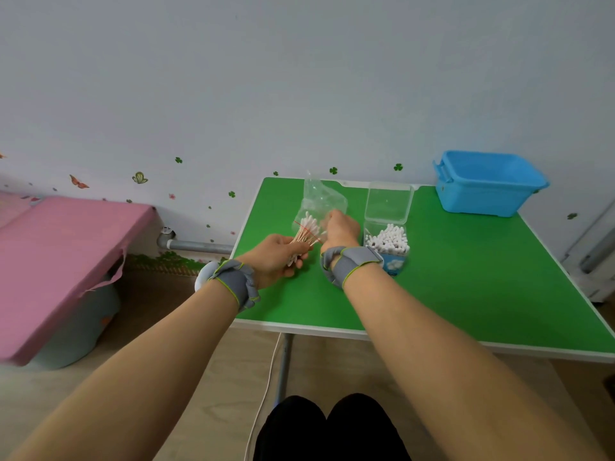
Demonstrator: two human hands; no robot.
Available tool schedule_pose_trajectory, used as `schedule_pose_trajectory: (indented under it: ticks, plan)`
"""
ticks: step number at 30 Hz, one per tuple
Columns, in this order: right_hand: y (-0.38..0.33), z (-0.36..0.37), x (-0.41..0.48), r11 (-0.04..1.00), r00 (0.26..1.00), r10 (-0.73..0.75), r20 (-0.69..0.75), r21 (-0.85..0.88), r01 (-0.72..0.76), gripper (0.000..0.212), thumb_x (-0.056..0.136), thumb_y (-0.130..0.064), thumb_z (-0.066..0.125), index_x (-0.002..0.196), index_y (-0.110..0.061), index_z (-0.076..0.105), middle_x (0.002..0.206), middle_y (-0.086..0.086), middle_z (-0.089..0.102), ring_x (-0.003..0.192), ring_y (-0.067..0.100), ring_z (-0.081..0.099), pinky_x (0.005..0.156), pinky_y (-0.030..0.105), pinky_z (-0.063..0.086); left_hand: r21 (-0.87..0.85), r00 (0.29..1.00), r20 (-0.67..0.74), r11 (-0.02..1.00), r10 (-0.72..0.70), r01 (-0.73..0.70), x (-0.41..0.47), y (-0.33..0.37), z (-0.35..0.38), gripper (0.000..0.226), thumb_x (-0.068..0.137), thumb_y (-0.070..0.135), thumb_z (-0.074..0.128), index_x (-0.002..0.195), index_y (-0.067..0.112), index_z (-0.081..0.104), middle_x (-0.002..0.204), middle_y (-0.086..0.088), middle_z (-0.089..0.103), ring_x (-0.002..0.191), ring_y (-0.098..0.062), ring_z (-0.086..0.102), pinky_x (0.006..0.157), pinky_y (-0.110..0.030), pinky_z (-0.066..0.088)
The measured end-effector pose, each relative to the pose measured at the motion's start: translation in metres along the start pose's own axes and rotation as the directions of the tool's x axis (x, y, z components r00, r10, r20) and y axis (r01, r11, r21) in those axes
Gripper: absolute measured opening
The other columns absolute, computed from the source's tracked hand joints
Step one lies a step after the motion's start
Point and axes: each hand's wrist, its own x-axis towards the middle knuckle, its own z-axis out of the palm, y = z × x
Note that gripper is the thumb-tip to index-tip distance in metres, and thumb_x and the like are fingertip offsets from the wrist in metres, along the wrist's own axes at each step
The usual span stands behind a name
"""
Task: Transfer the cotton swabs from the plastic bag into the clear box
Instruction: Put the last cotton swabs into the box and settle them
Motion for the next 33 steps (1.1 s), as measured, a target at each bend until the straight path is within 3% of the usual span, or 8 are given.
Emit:
schedule_pose_trajectory:
  ticks: [5,9,13,15,20,22,27,33]
  plan:
    - [-0.006,0.006,0.011,0.997,0.998,-0.051,-0.045,0.053,0.053,0.021,0.090,-0.005,0.050,0.070,-0.010,0.047,0.064,0.006,0.042,0.052,0.017,0.034,0.032,0.019,0.027,0.029,1.000,-0.027,1.000,0.007,-0.007,-0.004,-0.001,-0.003,0.009,0.095,0.007,0.050,0.093,-0.001,0.054,0.066,-0.005,0.049,0.046,-0.008,0.044,0.035,-0.015,0.029]
    - [-0.009,0.003,0.011,0.997,0.999,-0.041,0.007,0.064,0.040,0.023,0.092,-0.011,0.044,0.070,-0.015,0.043,0.046,-0.006,0.048,0.041,0.009,0.044,0.034,0.016,0.031,0.068,0.999,-0.044,0.997,0.022,-0.019,-0.008,-0.001,-0.006,0.012,0.095,0.007,0.049,0.101,-0.002,0.053,0.066,-0.005,0.049,0.048,-0.009,0.043,0.037,-0.016,0.030]
    - [-0.012,0.005,0.010,0.996,0.990,-0.072,-0.119,0.051,0.078,0.019,0.094,-0.008,0.047,0.108,0.000,0.056,0.098,0.009,0.057,0.086,0.020,0.051,0.065,0.025,0.036,0.079,0.999,-0.041,0.997,0.031,-0.028,-0.009,-0.001,-0.005,0.010,0.096,0.007,0.048,0.098,-0.002,0.053,0.068,-0.006,0.049,0.051,-0.010,0.043,0.038,-0.016,0.029]
    - [-0.012,0.008,0.008,0.995,0.991,-0.091,-0.102,0.029,0.095,0.014,0.094,-0.010,0.050,0.106,-0.003,0.048,0.104,0.010,0.048,0.087,0.021,0.045,0.067,0.024,0.032,0.078,0.999,-0.041,0.996,0.034,-0.031,-0.009,-0.001,-0.005,0.012,0.096,0.007,0.048,0.086,0.001,0.053,0.068,-0.005,0.049,0.051,-0.010,0.043,0.039,-0.016,0.029]
    - [-0.010,0.008,-0.004,0.998,0.998,-0.023,-0.051,0.064,0.026,0.060,0.090,-0.024,0.059,0.138,0.000,0.031,0.133,0.019,0.044,0.118,0.033,0.048,0.083,0.032,0.035,0.079,0.998,-0.044,0.996,0.050,-0.047,-0.009,-0.003,-0.005,0.022,0.096,0.007,0.049,0.073,0.008,0.050,0.067,-0.005,0.050,0.047,-0.007,0.045,0.039,-0.017,0.030]
    - [-0.008,0.010,-0.006,0.999,0.999,0.012,-0.049,0.036,-0.010,0.061,0.090,-0.027,0.056,0.139,-0.001,0.030,0.139,0.019,0.041,0.123,0.035,0.046,0.085,0.036,0.036,0.082,0.997,-0.047,0.995,0.059,-0.055,-0.009,-0.004,-0.004,0.023,0.095,0.006,0.049,0.072,0.008,0.050,0.065,-0.005,0.050,0.048,-0.009,0.044,0.039,-0.016,0.030]
    - [0.004,0.007,-0.022,0.998,0.999,-0.014,-0.045,-0.070,0.011,0.052,0.089,-0.029,0.051,0.130,0.001,0.041,0.134,0.017,0.046,0.115,0.034,0.050,0.086,0.040,0.041,0.063,0.995,-0.071,0.996,0.075,-0.070,-0.010,-0.005,0.000,0.026,0.095,0.005,0.049,0.069,0.008,0.050,0.063,-0.007,0.047,0.051,-0.012,0.041,0.040,-0.017,0.029]
    - [0.034,0.000,-0.052,0.994,0.994,0.081,0.068,0.064,-0.085,0.066,0.075,-0.036,0.073,0.120,0.006,0.051,0.110,0.019,0.061,0.080,0.026,0.055,0.057,0.032,0.044,-0.078,0.994,-0.058,0.993,0.089,-0.094,-0.014,-0.005,0.012,0.013,0.095,0.002,0.045,0.085,-0.003,0.051,0.076,-0.018,0.048,0.069,-0.023,0.043,0.063,-0.030,0.030]
